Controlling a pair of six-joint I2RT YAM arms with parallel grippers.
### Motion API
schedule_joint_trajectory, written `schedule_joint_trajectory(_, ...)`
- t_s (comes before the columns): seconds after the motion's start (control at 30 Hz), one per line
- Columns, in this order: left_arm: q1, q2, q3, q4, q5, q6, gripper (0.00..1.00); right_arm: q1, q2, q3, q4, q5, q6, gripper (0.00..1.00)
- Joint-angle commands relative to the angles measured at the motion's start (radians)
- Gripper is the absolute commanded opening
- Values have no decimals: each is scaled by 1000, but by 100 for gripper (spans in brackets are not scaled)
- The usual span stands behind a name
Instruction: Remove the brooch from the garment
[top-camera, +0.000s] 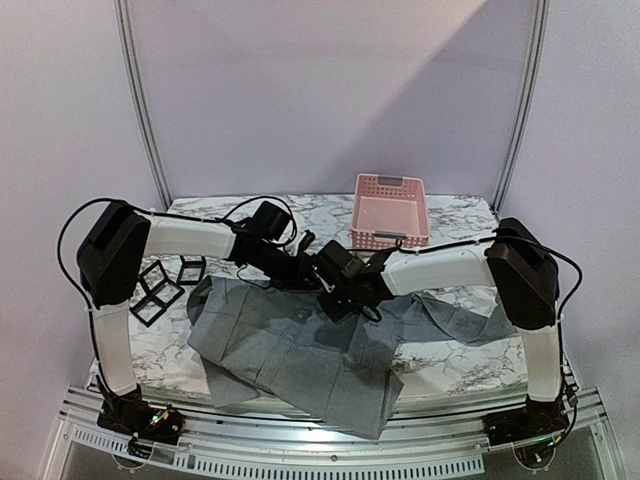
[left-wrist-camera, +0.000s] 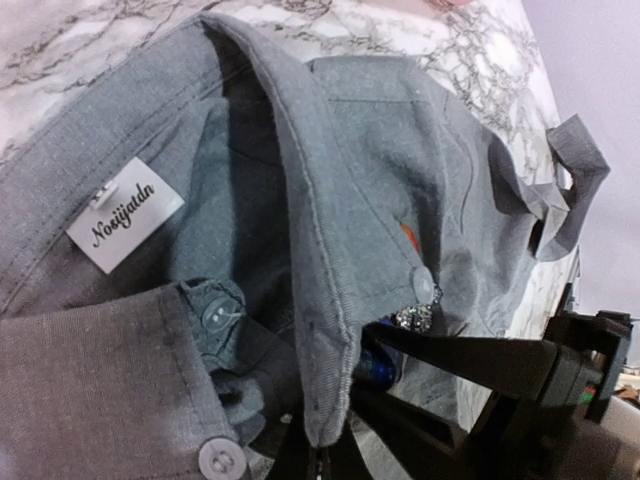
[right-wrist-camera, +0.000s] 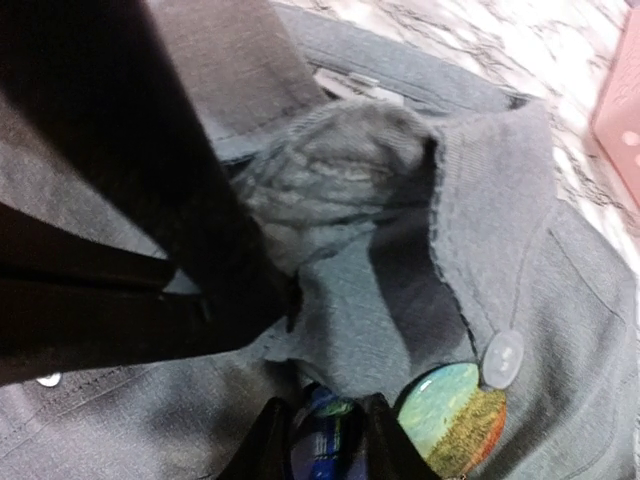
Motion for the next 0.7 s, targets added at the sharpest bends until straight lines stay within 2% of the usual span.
schedule_joint_trajectory(0.0, -1, -18, -10, 8, 10, -1, 0, 19, 20, 25, -24, 41, -8, 17)
schedule_joint_trajectory(0.17, -1, -23, -12, 4, 7, 3, 0, 18, -5, 9, 7, 18, 38, 0)
schedule_joint_trajectory(0.33, 0, -40, -10, -2, -1, 19, 0, -27, -81, -73, 116, -152, 116, 0)
schedule_joint_trajectory(0.4, -1, -52, -7, -14, -13, 36, 9, -55, -123, -123, 183, -244, 148, 0)
schedule_joint_trajectory(0.5, 0, -83, -3, -35, -53, 69, 28, -102, -175, -210, 299, -399, 199, 0)
schedule_joint_trajectory(0.53, -1, -94, -2, -43, -73, 80, 35, -118, -197, -239, 339, -444, 211, 0)
schedule_joint_trajectory(0.6, 1, -123, -2, -58, -121, 107, 55, -145, -224, -290, 408, -503, 241, 0)
schedule_joint_trajectory(0.67, 2, -157, -3, -73, -169, 133, 66, -169, -243, -327, 455, -545, 255, 0)
